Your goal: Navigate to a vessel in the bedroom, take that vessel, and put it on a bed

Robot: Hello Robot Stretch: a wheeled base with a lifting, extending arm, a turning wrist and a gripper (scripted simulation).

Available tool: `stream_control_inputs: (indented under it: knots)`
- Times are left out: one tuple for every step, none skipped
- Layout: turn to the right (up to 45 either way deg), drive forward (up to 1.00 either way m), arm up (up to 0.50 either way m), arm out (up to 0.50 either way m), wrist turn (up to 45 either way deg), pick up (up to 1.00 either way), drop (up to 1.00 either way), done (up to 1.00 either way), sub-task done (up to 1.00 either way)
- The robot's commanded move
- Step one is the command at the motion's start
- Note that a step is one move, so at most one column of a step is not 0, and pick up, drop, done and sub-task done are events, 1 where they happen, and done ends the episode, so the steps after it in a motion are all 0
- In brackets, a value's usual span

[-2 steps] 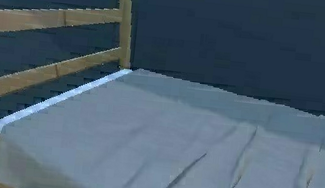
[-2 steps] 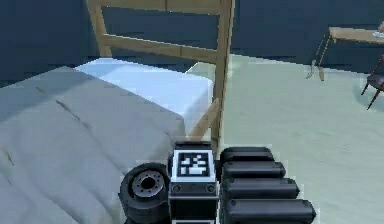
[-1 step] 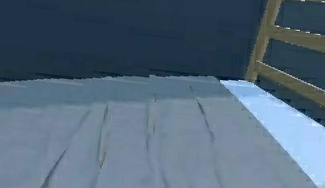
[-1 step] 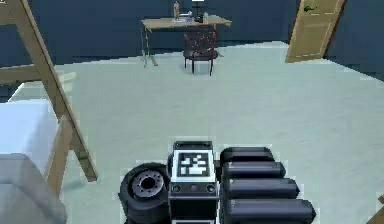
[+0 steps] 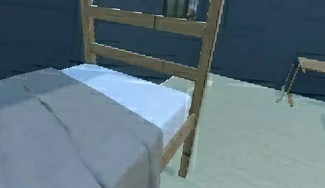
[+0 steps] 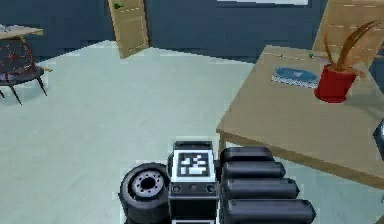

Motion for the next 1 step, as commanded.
stream_control_inputs:
  knots:
    - [21.0, 0.00, 0.00, 0.00, 0.0, 0.00, 0.00, 0.00, 0.00]
